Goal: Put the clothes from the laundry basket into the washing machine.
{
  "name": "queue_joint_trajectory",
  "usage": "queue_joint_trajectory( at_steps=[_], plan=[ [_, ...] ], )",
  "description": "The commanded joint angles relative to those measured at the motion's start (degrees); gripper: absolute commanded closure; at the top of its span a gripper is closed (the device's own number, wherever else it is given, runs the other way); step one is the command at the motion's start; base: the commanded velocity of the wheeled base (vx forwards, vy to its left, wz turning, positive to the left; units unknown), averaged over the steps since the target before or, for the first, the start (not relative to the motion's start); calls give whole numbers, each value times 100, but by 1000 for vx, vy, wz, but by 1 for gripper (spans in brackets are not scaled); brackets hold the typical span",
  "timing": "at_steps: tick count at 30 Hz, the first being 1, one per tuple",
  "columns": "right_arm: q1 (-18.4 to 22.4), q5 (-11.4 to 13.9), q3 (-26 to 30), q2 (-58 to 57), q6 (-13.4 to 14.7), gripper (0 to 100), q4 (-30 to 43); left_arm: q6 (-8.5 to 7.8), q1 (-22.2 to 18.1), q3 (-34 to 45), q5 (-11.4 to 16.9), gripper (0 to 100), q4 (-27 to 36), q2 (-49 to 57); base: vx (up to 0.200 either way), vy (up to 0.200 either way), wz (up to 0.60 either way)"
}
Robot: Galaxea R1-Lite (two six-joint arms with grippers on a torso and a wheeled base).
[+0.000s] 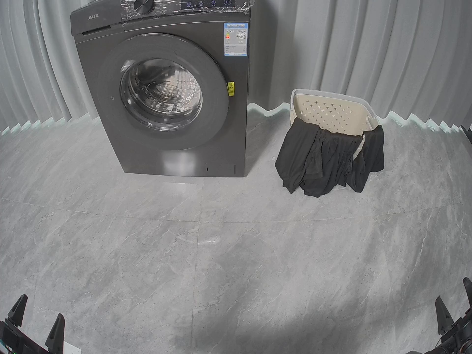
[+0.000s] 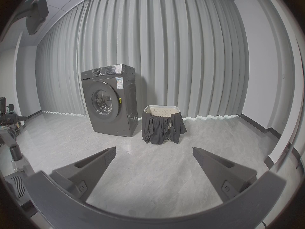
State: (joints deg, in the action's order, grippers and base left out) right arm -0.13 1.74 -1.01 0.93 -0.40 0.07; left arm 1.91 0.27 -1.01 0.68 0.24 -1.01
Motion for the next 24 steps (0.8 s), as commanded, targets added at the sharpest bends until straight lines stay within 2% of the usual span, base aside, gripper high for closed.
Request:
queue_joint_trajectory(
  at_steps=[1, 8, 24],
  plan=[
    [-4, 1, 101, -93, 5, 0, 1, 11, 0, 84, 2, 0, 2, 84, 0, 0, 0],
    [-4, 1, 101, -93, 5, 0, -7, 11, 0, 84, 2, 0, 2, 84, 0, 0, 0],
    [5, 1, 101, -93, -13, 0, -7, 20, 0, 84, 2, 0, 2, 84, 200, 0, 0]
  ],
)
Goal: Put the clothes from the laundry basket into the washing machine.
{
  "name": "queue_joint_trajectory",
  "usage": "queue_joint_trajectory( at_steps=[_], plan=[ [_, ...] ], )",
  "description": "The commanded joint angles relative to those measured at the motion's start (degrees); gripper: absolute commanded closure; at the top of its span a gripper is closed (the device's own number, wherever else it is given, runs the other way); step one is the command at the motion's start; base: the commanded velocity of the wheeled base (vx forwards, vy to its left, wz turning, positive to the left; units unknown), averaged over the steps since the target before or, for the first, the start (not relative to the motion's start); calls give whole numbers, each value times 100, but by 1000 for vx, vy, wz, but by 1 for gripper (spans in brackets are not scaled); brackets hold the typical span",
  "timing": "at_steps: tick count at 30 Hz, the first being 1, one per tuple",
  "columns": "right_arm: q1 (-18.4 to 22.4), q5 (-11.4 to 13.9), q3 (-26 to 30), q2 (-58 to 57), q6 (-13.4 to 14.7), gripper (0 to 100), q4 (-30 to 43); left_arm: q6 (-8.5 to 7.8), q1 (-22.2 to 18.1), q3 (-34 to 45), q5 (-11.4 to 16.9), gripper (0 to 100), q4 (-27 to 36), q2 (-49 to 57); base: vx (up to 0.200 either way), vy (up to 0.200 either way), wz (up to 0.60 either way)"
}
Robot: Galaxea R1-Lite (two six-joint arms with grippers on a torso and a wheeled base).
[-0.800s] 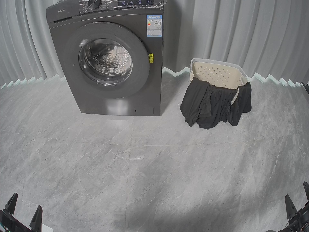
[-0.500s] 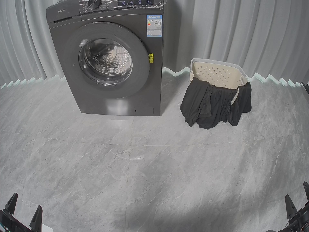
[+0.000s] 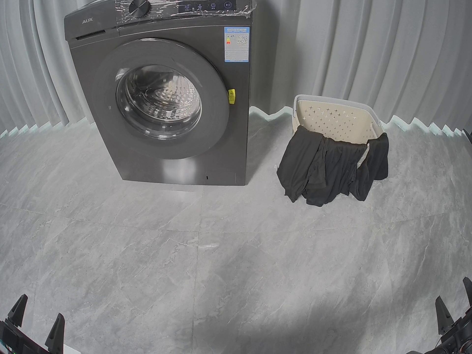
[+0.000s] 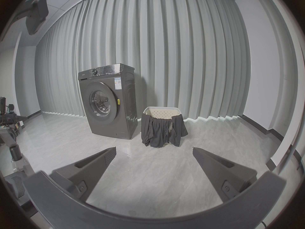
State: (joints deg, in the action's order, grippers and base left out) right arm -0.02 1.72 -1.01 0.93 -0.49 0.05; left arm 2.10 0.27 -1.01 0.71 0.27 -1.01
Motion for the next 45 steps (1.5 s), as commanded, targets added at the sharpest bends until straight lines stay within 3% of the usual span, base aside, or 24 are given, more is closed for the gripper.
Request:
queue_joint_trajectory(
  at_steps=[1, 8, 32, 45],
  plan=[
    [-6, 4, 101, -93, -4, 0, -5, 1, 0, 84, 0, 0, 0, 84, 200, 0, 0],
    [-6, 4, 101, -93, -4, 0, 4, 19, 0, 84, -9, 0, 0, 84, 200, 0, 0],
    [-6, 4, 101, -93, -4, 0, 4, 19, 0, 84, -9, 0, 0, 84, 0, 0, -75],
    [-6, 4, 101, -93, -13, 0, 4, 19, 0, 84, -9, 0, 0, 84, 185, 0, 0]
  ],
)
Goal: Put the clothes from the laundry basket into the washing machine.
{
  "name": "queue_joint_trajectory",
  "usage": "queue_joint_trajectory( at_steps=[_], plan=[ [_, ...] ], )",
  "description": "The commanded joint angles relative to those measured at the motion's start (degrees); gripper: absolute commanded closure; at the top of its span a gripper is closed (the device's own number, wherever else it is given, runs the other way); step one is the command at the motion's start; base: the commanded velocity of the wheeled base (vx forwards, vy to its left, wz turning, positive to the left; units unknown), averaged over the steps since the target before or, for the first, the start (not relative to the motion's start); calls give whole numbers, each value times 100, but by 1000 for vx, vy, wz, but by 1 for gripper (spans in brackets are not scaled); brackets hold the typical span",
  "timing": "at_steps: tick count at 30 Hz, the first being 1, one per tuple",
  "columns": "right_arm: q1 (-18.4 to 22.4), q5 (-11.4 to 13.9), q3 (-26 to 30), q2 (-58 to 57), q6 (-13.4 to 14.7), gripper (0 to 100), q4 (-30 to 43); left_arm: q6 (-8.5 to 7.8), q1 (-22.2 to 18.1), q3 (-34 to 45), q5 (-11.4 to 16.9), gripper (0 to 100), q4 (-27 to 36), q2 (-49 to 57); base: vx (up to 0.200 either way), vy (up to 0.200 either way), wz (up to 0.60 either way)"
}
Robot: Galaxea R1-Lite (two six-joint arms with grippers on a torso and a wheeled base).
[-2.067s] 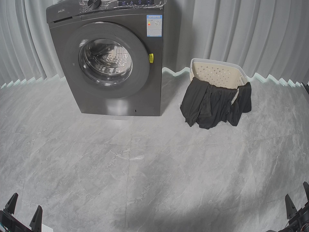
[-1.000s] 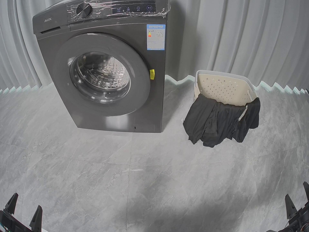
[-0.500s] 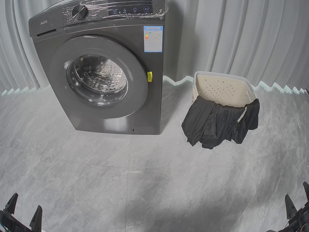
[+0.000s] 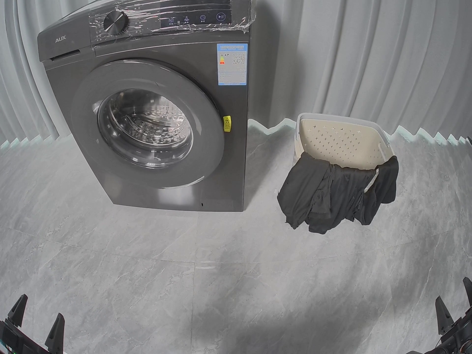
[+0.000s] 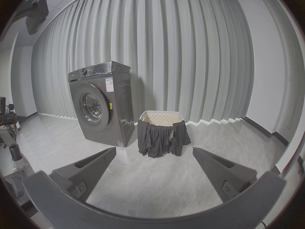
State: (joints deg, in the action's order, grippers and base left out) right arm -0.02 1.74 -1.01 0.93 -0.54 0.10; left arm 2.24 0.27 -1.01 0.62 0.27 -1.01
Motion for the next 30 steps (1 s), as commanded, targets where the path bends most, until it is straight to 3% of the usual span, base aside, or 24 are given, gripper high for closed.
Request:
queue_joint_trajectory(
  at_steps=[1, 9, 20, 30],
  plan=[
    [-6, 1, 101, -93, -8, 0, -1, 4, 0, 84, -1, 0, 0, 84, 0, 0, 0],
    [-6, 1, 101, -93, 1, 0, -1, 13, 0, 84, -1, 0, 0, 84, 0, 0, -450],
    [-6, 1, 101, -93, 1, 0, -1, 4, 0, 84, -1, 0, 0, 84, 0, 0, 0],
    [-6, 1, 101, -93, 1, 0, -1, 4, 0, 84, -1, 0, 0, 84, 0, -200, 0]
  ],
)
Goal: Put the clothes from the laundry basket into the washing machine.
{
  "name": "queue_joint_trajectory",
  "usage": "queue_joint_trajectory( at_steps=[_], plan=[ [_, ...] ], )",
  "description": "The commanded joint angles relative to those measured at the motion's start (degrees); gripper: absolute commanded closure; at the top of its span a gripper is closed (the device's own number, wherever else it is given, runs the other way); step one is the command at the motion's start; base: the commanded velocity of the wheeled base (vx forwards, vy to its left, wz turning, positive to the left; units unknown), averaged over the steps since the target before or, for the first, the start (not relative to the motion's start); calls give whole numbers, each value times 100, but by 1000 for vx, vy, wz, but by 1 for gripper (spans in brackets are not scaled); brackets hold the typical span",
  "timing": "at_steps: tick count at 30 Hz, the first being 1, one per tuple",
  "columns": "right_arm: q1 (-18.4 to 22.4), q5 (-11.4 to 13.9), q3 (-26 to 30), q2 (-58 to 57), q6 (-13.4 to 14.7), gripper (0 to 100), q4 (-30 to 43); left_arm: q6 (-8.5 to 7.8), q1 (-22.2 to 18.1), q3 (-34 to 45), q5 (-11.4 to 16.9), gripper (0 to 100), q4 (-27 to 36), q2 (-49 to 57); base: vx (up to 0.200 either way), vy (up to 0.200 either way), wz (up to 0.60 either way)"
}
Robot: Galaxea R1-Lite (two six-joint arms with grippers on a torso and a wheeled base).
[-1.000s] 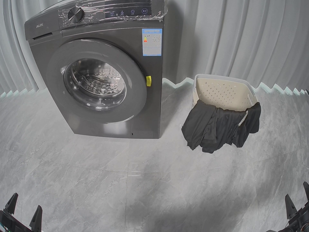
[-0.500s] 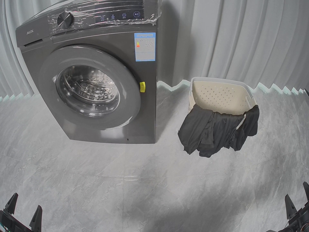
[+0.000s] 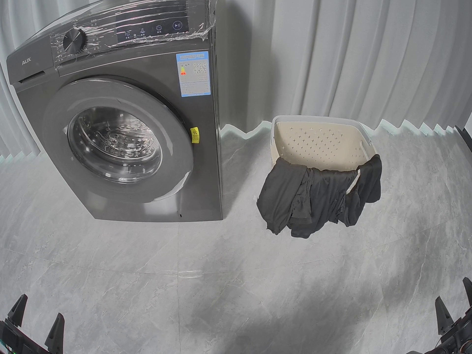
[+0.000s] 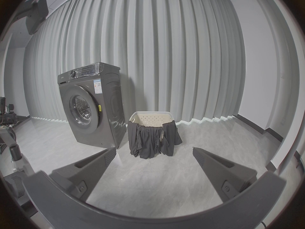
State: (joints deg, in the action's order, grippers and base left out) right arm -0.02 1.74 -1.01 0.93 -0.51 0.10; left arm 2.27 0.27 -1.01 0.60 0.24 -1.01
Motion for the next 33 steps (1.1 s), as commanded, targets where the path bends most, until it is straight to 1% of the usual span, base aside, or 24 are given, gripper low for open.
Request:
queue_joint_trajectory(
  at_steps=[1, 11, 12, 15, 23, 33],
  plan=[
    [-6, 1, 101, -93, -2, 0, -1, 2, 0, 84, 2, 0, 2, 84, 0, -200, 0],
    [-6, 1, 101, -93, -2, 0, -1, 11, 0, 84, -7, 0, 2, 84, 0, -200, 0],
    [-6, 1, 101, -93, -2, 0, -1, 11, 0, 84, -7, 0, 2, 84, 0, 0, 0],
    [-6, 1, 101, -93, -2, 0, -1, 11, 0, 84, -7, 0, 2, 84, 0, 0, 600],
    [-6, 1, 101, -93, -2, 0, -1, 11, 0, 84, -7, 0, 2, 84, 0, 0, 0],
    [-6, 1, 101, -93, -2, 0, -1, 11, 0, 84, -7, 0, 2, 84, 0, -200, 0]
  ],
)
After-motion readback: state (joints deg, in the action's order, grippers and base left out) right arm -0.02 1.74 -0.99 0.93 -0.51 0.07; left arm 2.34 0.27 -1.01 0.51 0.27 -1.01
